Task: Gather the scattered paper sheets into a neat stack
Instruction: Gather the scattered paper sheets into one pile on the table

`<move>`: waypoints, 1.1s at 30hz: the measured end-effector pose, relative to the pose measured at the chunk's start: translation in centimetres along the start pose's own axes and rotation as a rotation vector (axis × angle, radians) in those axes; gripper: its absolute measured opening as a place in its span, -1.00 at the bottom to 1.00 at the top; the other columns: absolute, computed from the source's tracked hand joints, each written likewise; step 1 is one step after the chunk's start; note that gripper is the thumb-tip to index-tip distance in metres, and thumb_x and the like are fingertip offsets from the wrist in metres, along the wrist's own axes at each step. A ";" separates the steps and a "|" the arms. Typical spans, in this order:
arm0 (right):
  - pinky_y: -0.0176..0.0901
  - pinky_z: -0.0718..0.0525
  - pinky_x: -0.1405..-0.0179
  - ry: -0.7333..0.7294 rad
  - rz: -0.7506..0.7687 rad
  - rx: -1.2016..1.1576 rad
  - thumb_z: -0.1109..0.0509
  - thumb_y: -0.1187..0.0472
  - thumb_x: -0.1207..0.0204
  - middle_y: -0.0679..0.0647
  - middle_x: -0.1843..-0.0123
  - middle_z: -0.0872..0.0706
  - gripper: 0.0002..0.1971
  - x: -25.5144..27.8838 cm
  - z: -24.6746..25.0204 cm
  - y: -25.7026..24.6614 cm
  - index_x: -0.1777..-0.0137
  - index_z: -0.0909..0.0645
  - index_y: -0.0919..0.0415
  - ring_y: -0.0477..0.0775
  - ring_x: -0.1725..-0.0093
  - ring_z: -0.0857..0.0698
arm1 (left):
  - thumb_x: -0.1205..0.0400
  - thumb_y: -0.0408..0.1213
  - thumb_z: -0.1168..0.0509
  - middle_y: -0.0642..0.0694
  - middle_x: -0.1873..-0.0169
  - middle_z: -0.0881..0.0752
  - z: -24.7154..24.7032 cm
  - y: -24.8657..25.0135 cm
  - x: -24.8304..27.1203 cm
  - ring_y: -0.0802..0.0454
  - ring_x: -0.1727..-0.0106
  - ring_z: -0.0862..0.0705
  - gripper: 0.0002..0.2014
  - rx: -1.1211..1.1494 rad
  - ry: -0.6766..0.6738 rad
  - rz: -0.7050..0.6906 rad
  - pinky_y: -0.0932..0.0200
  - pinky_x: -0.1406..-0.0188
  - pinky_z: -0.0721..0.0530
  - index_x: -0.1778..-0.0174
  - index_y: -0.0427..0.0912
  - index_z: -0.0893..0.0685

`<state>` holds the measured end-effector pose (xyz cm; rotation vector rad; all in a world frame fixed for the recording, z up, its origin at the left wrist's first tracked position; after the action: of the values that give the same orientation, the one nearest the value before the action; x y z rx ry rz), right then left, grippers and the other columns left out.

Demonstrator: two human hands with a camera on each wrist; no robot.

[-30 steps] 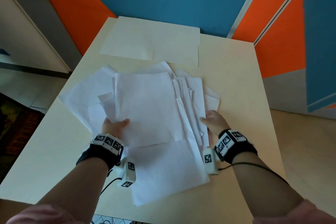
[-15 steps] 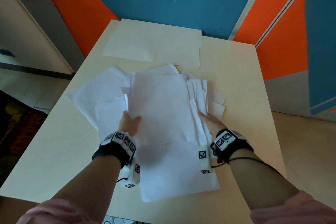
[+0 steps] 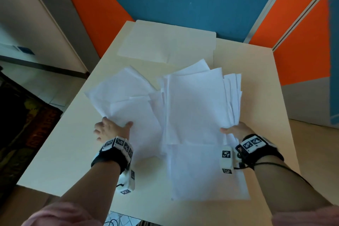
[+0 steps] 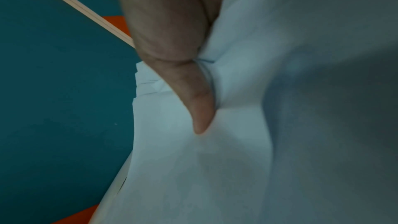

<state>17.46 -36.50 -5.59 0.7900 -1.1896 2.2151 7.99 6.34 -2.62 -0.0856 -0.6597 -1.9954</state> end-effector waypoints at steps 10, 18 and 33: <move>0.02 -0.50 -0.30 0.197 -0.073 -0.143 -0.50 0.34 -0.40 0.26 -0.34 -0.63 -0.46 -0.3 3.6 3.2 -0.39 -0.49 0.38 0.25 -0.21 -0.61 | -0.42 -0.06 -0.49 -0.14 -0.56 -0.25 -1.6 8.7 -1.5 -0.17 -0.55 -0.29 -0.19 -0.516 -0.184 -0.505 -0.16 -0.44 -0.39 -0.55 -0.18 -0.31; -0.09 -0.49 -0.12 0.225 -0.137 -0.191 -0.49 0.33 -0.42 0.29 -0.25 -0.68 -0.51 0.4 4.7 6.9 -0.35 -0.54 0.42 0.21 -0.07 -0.61 | -0.36 0.10 -0.50 -0.11 -0.65 -0.10 -5.4 13.2 -1.8 -0.19 -0.66 -0.13 0.07 -0.692 -0.403 -0.666 -0.30 -0.54 -0.23 -0.66 -0.11 -0.02; 0.03 -0.53 -0.29 0.245 -0.117 -0.257 -0.53 0.32 -0.38 0.31 -0.37 -0.62 -0.42 0.3 3.9 6.9 -0.41 -0.49 0.40 0.34 -0.30 -0.61 | -0.54 -0.18 -0.39 -0.22 -0.46 -0.54 -4.2 10.2 -3.7 -0.17 -0.46 -0.52 -0.44 -0.541 -0.424 -0.408 0.07 -0.39 -0.50 -0.45 -0.28 -0.50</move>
<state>13.68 -43.22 -7.49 0.4573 -1.2386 1.9492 19.34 3.57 -3.22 -0.7687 -0.3955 -2.5390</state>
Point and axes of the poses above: each hand's wrist, its own x-axis away from the middle knuckle, its own z-axis out of the back of the hand, y = z × x, the point moved 8 cm from there along -x, towards the middle knuckle
